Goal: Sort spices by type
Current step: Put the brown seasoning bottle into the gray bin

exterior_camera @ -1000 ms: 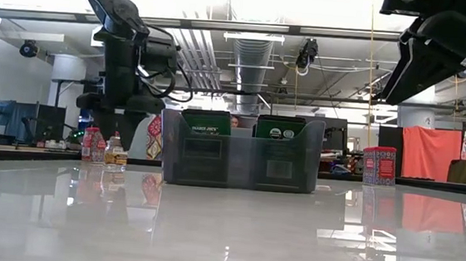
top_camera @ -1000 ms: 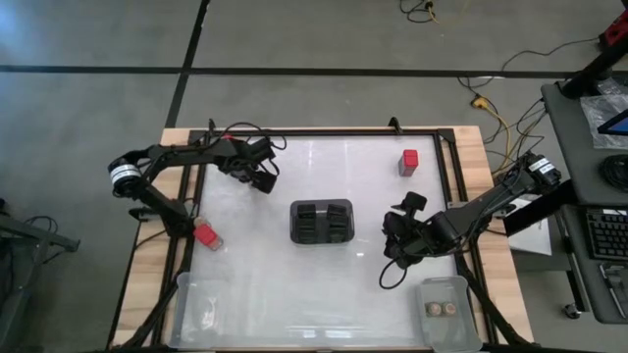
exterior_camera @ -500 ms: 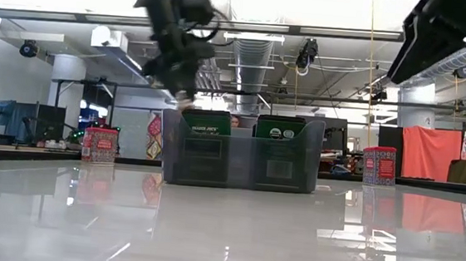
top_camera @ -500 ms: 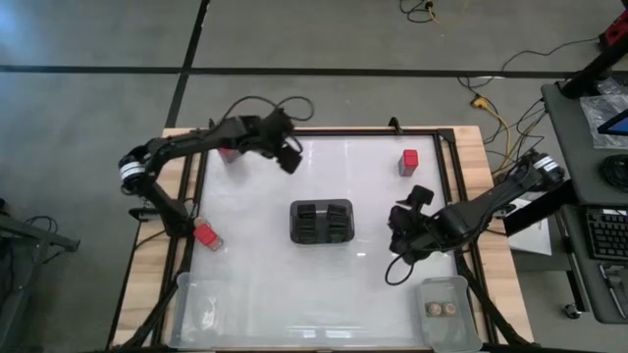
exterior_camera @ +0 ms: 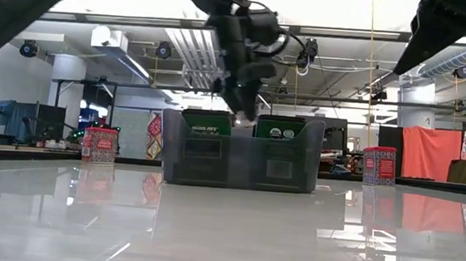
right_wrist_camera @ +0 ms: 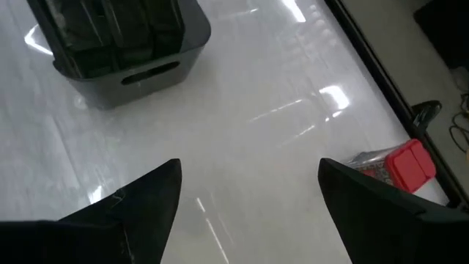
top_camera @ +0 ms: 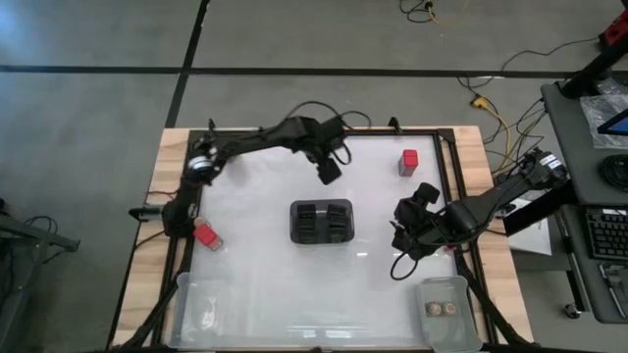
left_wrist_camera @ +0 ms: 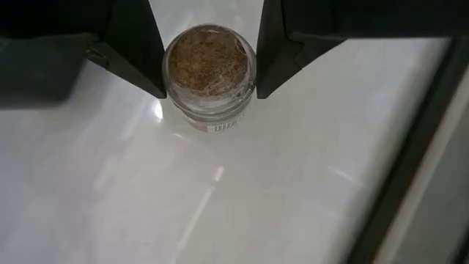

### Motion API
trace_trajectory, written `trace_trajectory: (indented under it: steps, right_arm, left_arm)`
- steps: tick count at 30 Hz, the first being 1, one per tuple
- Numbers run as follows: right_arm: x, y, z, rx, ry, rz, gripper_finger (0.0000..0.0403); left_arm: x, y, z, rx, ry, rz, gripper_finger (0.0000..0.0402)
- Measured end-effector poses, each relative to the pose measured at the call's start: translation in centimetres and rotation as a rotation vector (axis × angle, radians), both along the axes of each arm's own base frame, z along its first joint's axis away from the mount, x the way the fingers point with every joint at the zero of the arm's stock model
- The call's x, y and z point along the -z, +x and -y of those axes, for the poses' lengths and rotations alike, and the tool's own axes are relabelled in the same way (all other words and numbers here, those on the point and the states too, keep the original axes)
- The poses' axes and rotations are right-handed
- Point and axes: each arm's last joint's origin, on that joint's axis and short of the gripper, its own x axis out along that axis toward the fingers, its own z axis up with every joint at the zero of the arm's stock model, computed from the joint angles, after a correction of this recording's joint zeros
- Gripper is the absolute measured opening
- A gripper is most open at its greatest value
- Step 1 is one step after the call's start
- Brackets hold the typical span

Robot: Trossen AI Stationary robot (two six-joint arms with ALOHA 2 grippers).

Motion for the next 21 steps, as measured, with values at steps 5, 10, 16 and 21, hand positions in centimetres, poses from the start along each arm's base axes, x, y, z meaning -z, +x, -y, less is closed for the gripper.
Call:
trace_trajectory:
  steps: [5, 10, 16, 21]
  right_arm:
    - [0.0, 0.1, 0.0, -0.001, 0.004, 0.002, 0.032]
    - [0.0, 0.1, 0.0, -0.003, 0.004, 0.004, 0.0322]
    - [0.0, 0.1, 0.0, -0.018, -0.004, -0.005, 0.0311]
    - [0.0, 0.1, -0.1, -0.025, -0.008, -0.008, 0.0306]
  left_arm:
    - [2.2, 2.6, 0.6, 0.012, -0.047, -0.037, 0.016]
    - [4.0, 4.3, 1.4, 0.0, -0.061, -0.051, 0.016]
    - [5.0, 5.3, 2.0, -0.04, -0.069, 0.003, 0.0172]
    - [5.4, 5.6, 2.1, -0.069, -0.075, 0.039, 0.0175]
